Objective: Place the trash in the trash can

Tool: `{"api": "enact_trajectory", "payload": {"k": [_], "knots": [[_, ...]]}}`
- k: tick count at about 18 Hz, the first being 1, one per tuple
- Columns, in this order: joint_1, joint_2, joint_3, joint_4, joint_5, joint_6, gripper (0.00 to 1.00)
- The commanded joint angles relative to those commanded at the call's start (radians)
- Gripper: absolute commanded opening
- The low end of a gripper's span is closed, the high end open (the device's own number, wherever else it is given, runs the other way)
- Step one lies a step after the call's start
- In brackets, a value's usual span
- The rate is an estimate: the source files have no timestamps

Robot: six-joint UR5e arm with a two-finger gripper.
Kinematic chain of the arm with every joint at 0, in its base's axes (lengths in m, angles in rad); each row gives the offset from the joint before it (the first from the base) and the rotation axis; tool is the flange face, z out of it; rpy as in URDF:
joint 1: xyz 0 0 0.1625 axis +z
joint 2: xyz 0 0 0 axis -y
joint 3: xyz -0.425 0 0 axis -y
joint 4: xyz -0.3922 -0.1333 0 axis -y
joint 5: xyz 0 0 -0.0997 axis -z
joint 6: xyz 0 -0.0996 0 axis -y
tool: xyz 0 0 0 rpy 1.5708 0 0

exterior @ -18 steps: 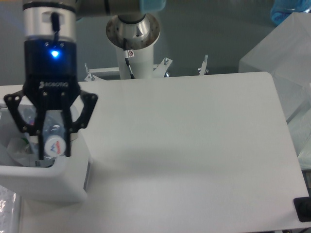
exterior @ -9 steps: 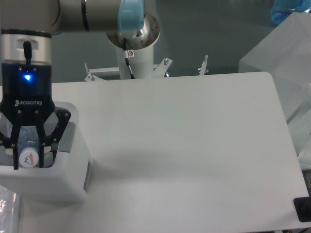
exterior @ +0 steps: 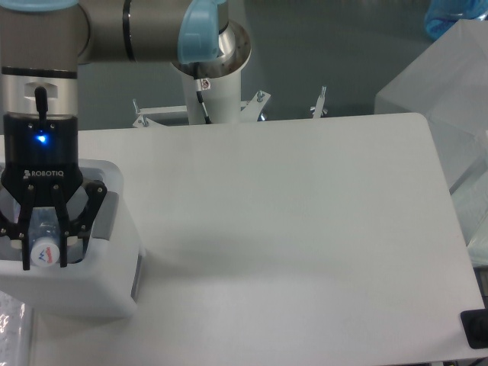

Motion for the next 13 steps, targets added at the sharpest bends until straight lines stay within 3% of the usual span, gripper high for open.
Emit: {"api": "enact_trajectory", "payload": {"k": [2, 8, 9, 10, 11, 13], "knots": [[0.0, 0.003, -0.002, 0.0, 0.0, 0.0, 0.53], [0.0, 0.008, -0.012, 0.0, 0.0, 0.003, 0.54], [0.0, 0.009, -0.009, 0.0, 0.0, 0.009, 0.64], [0.002, 0.008, -0.006, 0.0, 0.002, 0.04, 0.9], [0.017, 0.005, 0.004, 0.0, 0.002, 0.085, 1.0], [0.078, 0.0, 0.018, 0.0, 0.0, 0.167, 1.0]]}}
